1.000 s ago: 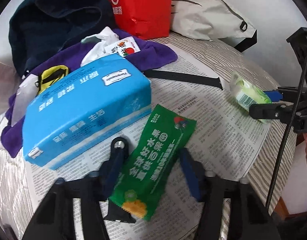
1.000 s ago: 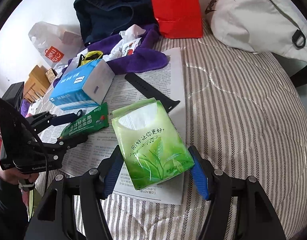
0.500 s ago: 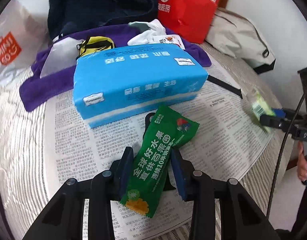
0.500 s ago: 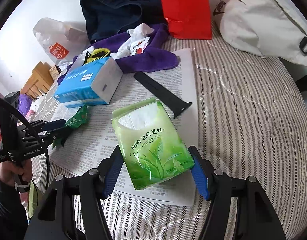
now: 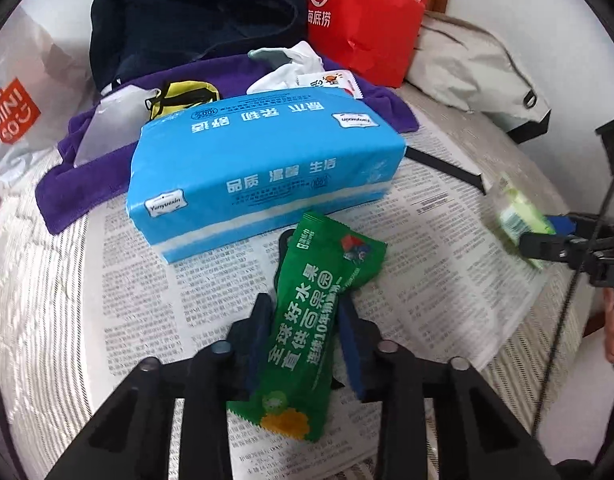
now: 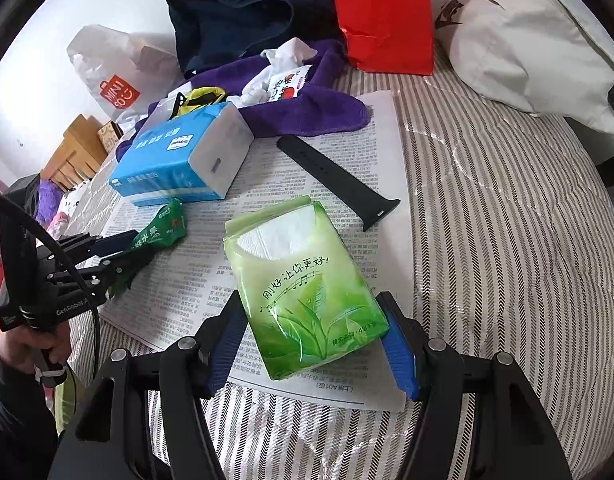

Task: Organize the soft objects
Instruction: 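Grasp the green fruit snack packet with the left gripper while the right gripper holds the tissue pack, then carry the snack packet and tissue pack onto the purple towel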

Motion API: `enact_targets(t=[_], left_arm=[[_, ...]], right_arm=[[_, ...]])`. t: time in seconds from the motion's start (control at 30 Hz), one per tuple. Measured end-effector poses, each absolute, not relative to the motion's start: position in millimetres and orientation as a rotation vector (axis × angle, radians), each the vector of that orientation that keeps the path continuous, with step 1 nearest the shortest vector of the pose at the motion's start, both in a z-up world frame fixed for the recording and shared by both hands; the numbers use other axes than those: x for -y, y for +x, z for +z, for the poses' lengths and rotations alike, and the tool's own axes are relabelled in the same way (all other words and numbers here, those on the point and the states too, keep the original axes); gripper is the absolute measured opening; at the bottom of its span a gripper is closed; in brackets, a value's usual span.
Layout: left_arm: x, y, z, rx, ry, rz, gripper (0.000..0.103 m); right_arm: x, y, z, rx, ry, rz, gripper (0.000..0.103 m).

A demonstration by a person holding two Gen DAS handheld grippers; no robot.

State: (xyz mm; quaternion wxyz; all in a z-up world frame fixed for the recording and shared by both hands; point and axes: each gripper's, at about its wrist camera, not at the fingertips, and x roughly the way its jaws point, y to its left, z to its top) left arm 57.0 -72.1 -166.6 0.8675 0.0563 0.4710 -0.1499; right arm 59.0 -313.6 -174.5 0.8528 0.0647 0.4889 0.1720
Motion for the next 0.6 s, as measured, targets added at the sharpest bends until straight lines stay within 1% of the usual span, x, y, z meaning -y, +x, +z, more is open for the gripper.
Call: enact_targets(t=[0.13,0.6], left_arm=[[67,55,-162,-0.986,0.077,-0.329,0.025],[45,46,-130,-0.928,0.022,-0.341,0.025]], right_arm=[[311,60,-171,-1.022,0.13,0.365,0.064],[293,61,-147,-0.981,0.128,0.398,0.064]])
